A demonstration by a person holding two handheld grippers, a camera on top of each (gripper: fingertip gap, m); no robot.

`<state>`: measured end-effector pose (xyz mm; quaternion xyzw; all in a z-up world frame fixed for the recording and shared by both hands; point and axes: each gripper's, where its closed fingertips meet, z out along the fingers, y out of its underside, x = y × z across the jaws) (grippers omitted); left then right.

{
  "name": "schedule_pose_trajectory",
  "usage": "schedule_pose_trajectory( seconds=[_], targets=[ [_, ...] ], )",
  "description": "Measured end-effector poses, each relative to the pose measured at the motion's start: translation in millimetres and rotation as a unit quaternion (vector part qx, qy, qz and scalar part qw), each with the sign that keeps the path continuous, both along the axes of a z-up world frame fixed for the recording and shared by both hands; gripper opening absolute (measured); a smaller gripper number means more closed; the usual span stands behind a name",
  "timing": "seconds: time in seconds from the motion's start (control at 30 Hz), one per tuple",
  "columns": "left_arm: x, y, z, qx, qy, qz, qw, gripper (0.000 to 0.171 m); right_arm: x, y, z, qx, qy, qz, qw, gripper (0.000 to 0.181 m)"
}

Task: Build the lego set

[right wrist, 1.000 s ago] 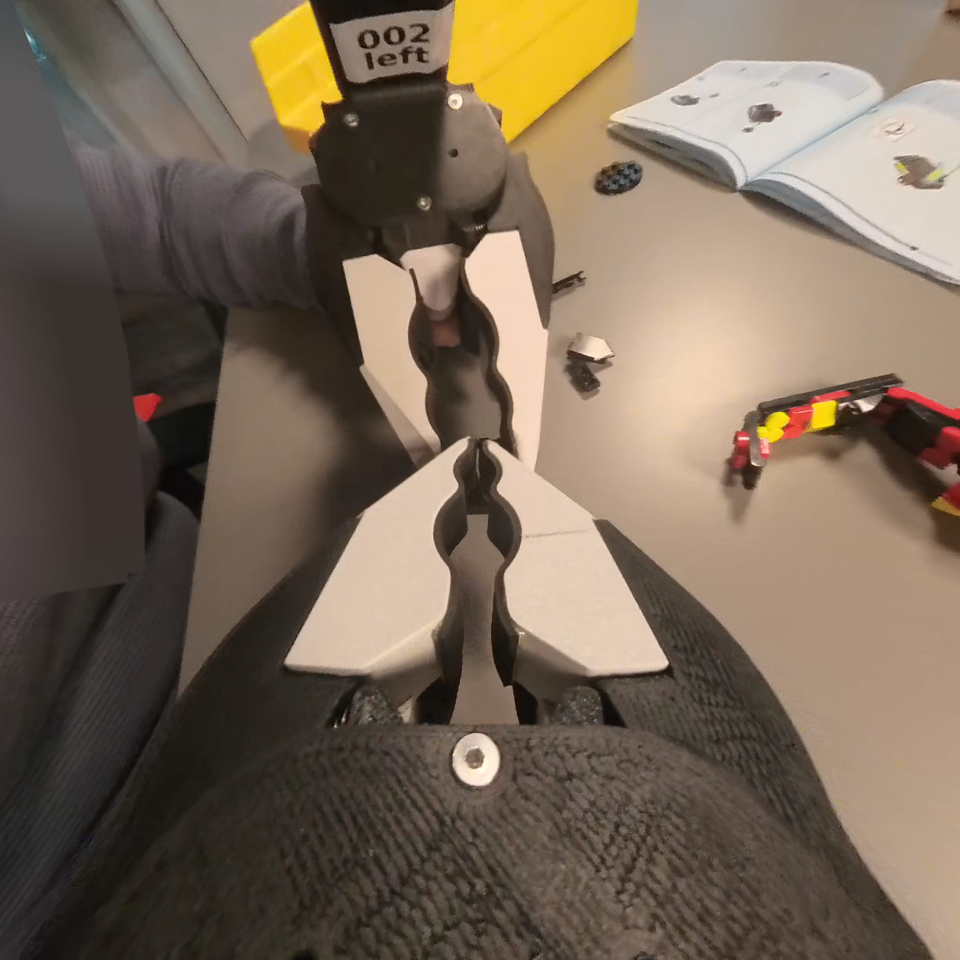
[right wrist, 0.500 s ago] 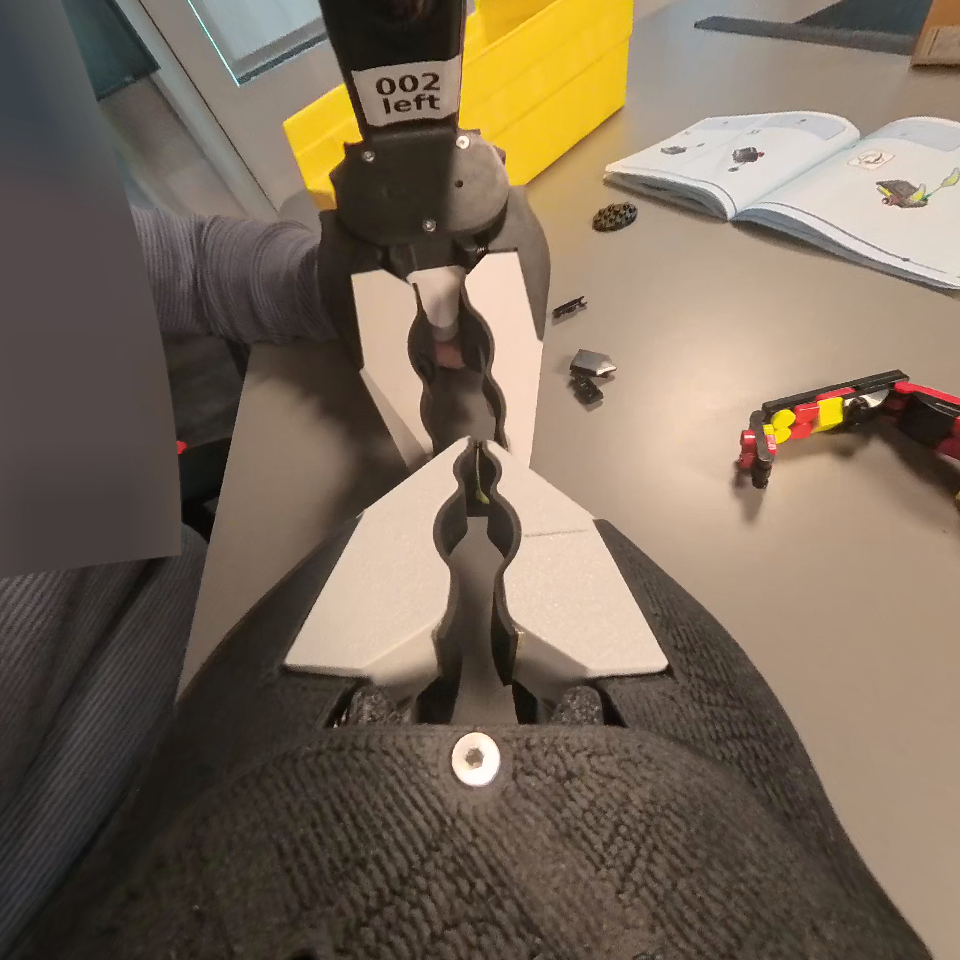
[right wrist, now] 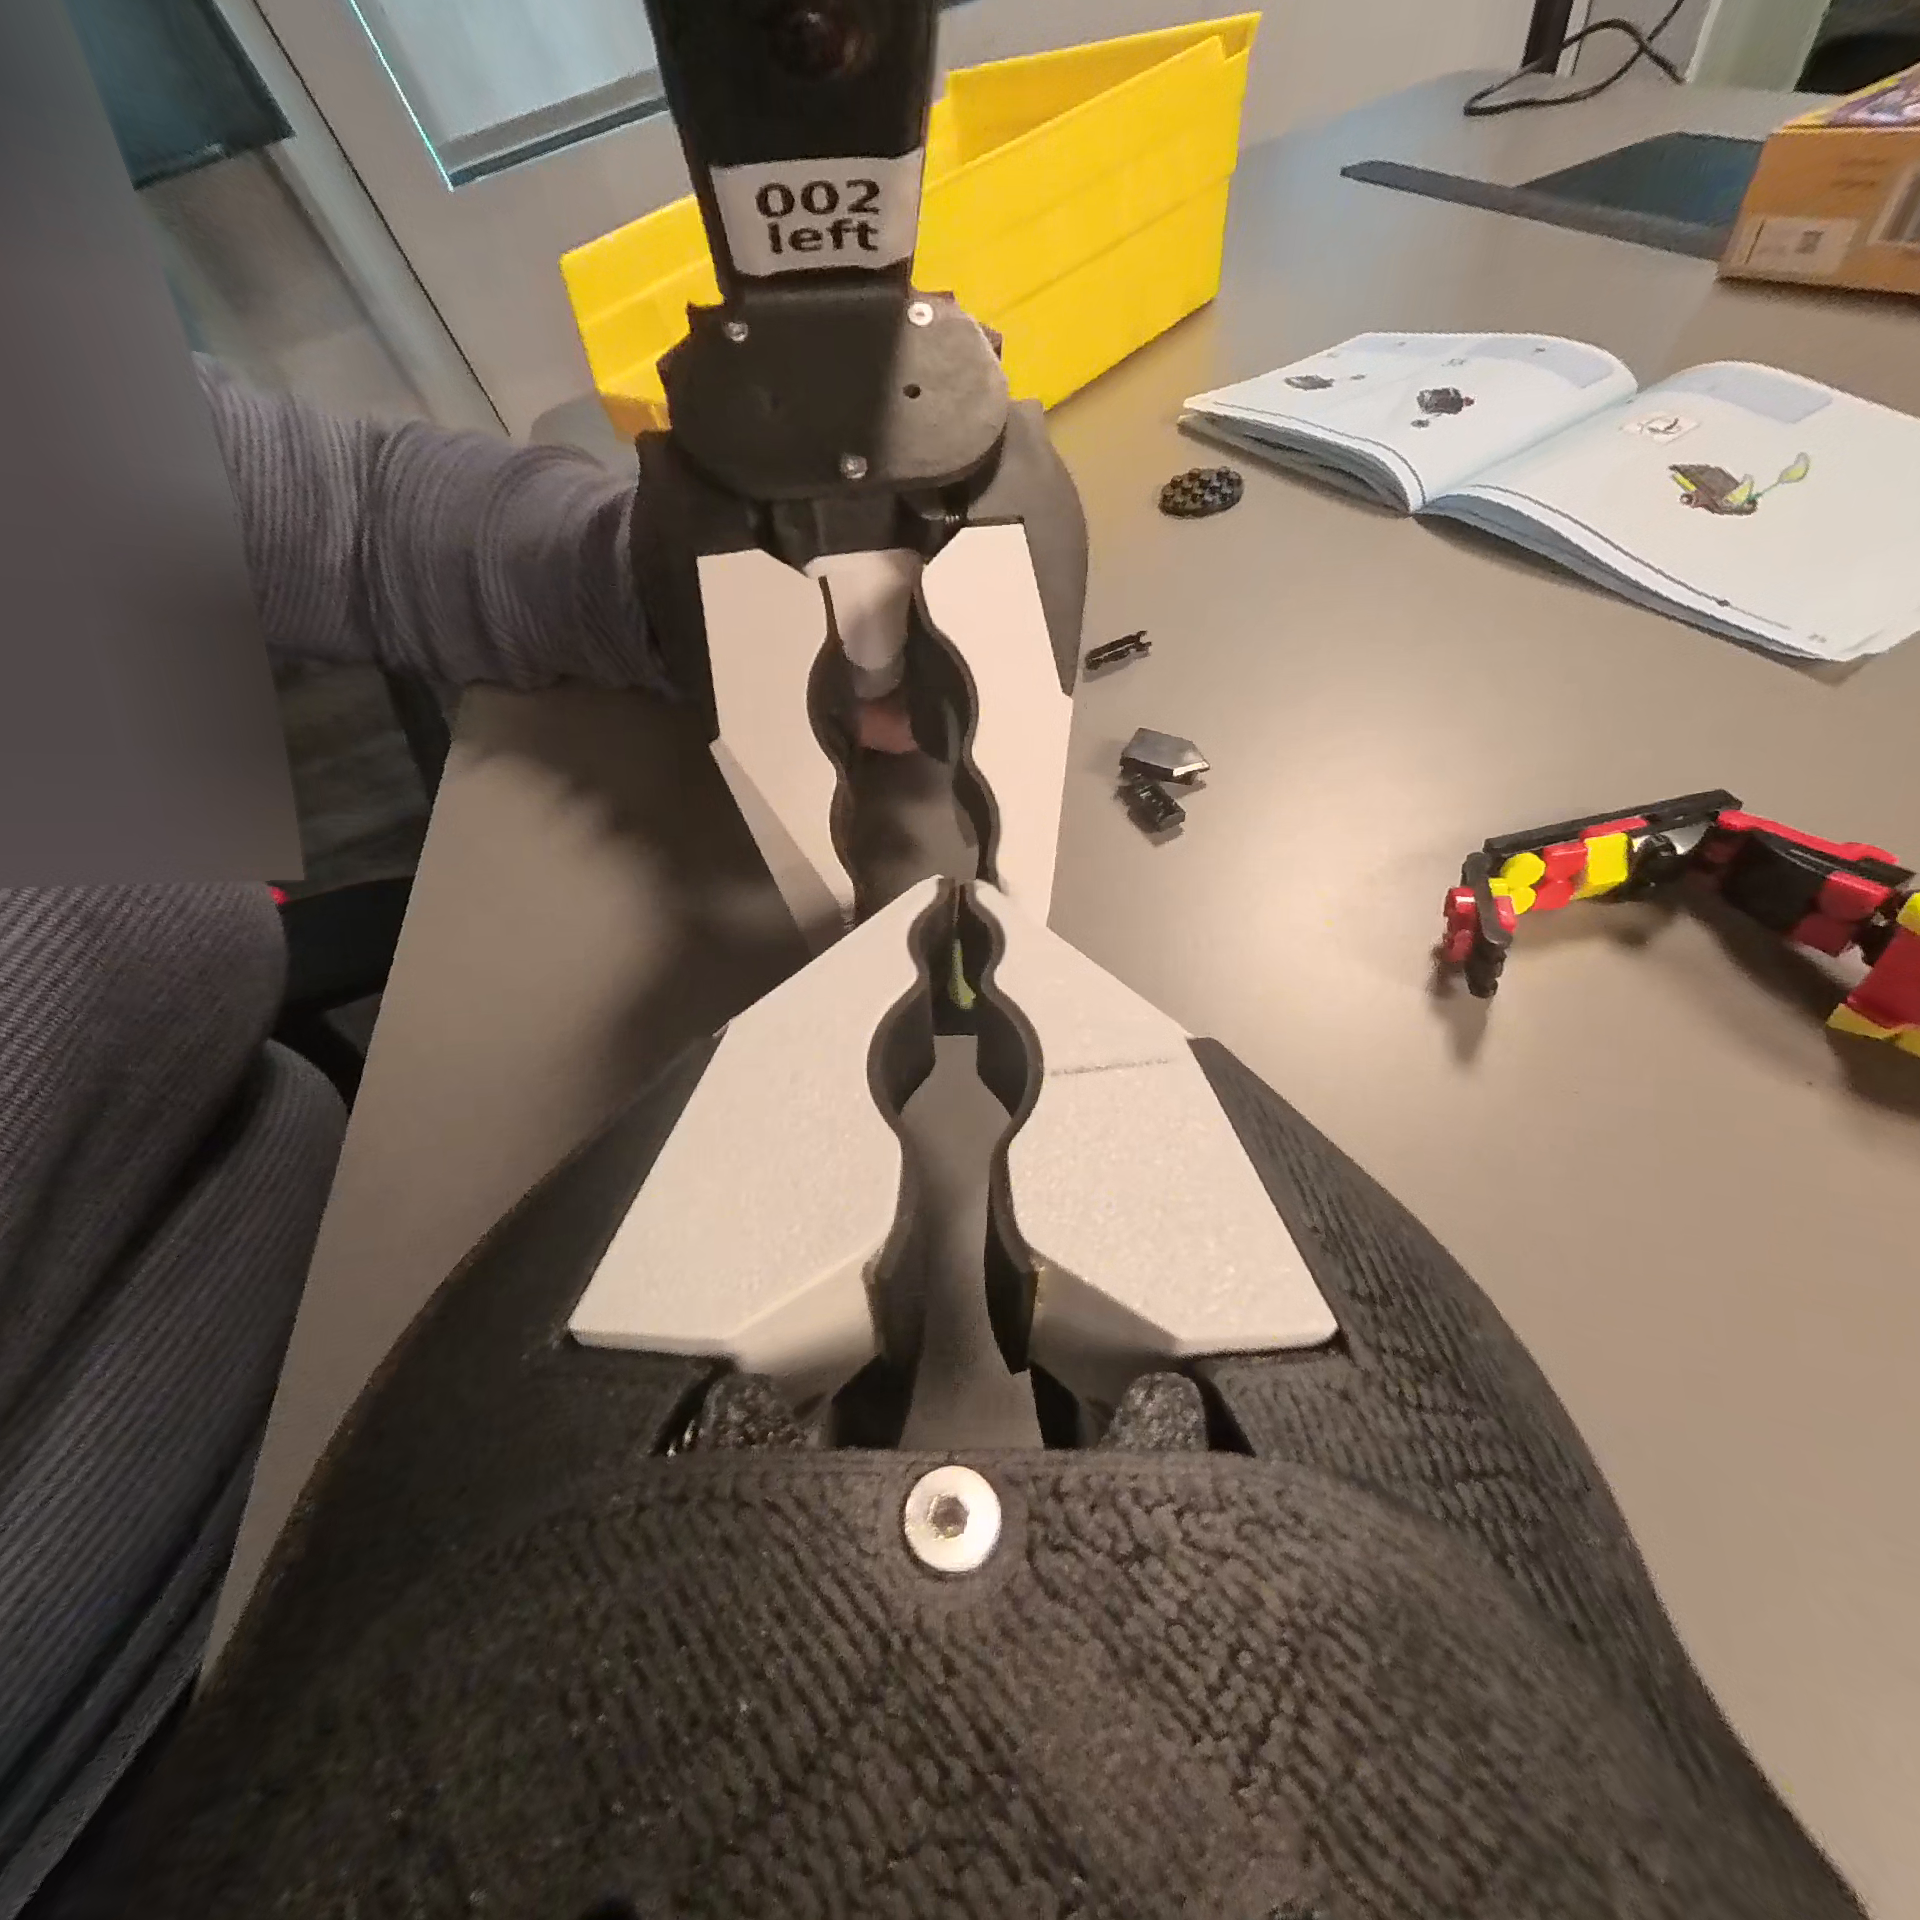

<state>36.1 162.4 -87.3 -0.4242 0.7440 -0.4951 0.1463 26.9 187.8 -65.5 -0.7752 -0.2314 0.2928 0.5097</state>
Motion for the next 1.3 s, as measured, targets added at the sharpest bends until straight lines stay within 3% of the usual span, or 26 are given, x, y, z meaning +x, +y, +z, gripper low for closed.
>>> schedule_pose_trajectory(
  seconds=[0.43, 0.77, 0.97, 1.3],
  targets=[
    [-2.0, -4.4, -1.5, 0.034, -0.02, -0.011, 0.999, 0.025, -7.6, -5.3, -6.3, -0.024, -0.007, 0.022, 0.999, 0.001],
    [-2.6, -5.3, -1.2, 0.039, -0.026, -0.013, 0.999, 0.025, -1.6, -7.8, 10.3, -0.012, 0.0, 0.019, 1.0, 0.011],
    [-2.9, -6.4, -3.1, 0.047, -0.024, -0.017, 0.998, 0.025, 11.0, -15.8, 11.5, -0.046, -0.042, 0.025, 0.998, 0.01],
    [-2.9, -7.1, -5.4, 0.054, -0.018, -0.019, 0.998, 0.024, 6.5, -21.6, -7.2, -0.073, -0.2, 0.047, 0.976, 0.01]
  ],
)
